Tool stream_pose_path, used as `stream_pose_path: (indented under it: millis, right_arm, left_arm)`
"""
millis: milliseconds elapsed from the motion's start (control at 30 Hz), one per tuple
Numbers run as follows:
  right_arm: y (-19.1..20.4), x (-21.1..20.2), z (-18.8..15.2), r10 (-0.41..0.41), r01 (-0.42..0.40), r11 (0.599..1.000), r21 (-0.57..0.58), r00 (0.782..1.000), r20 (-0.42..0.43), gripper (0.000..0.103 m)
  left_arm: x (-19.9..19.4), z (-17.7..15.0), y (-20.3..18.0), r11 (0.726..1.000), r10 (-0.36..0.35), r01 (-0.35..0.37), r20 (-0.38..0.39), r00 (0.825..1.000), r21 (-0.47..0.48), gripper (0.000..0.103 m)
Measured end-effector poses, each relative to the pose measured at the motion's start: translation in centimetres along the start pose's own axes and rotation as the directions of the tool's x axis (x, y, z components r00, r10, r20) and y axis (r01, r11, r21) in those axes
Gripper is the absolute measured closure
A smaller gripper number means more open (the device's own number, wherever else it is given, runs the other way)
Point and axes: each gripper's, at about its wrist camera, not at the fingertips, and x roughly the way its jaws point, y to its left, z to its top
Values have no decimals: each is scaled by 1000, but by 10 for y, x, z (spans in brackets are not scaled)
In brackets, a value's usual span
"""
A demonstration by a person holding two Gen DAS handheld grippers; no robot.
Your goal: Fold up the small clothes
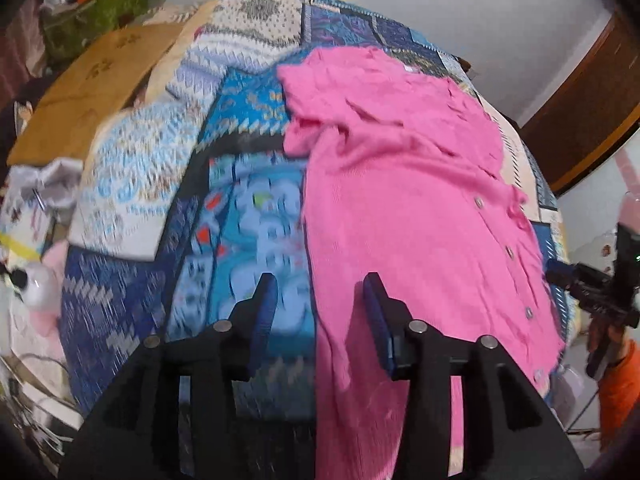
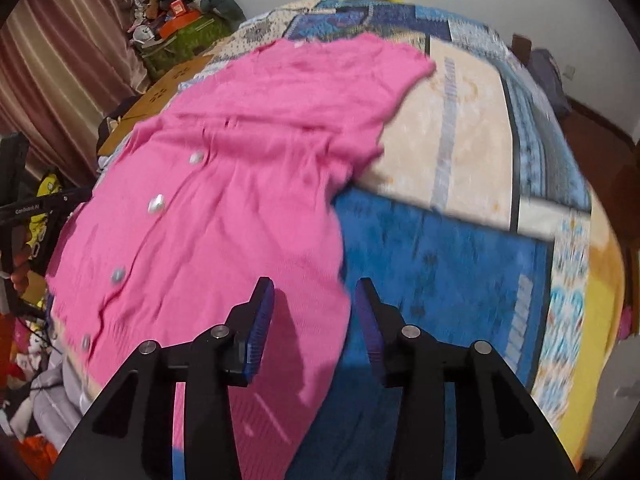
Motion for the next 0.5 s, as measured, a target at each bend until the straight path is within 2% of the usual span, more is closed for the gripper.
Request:
stream_pose_path:
  millis: [67,233,300,333,367,400,500]
  right_arm:
    - [0,2,-11,15,-15,1000,18,1000,-23,65]
    - [2,-1,-23,83,-83,995,57,996,-11,65]
    - [7,1,-25,96,-96,994,44,995,-7,77]
    - [10,1,-24,105,-105,994,32,994,-2,81]
    - [12,2,-23,111,-111,993,28,994,0,93]
    - [14,2,-20,114,-114,993,23,993,0,97]
    - [21,-2,-15,105,-105,994,-13,994,21,98]
  left_arm:
    - [-5,-11,0,1000,-5,5,4,1000,6,59]
    - [-12,-30,-4,999,10,-11,33,999,45,60]
    - [-14,-35,-11,997,20,-23,45,999,72,74]
    - [-15,-37,-14,996,22,-26,47,999,86,91]
    - [-16,-37,-18,995,22,-26,44,999,98,100]
    - [-18,-37,-23,994,29,-34,46,999,108,100]
    - [-27,-33,-28,991,36,-46,76,996,122,100]
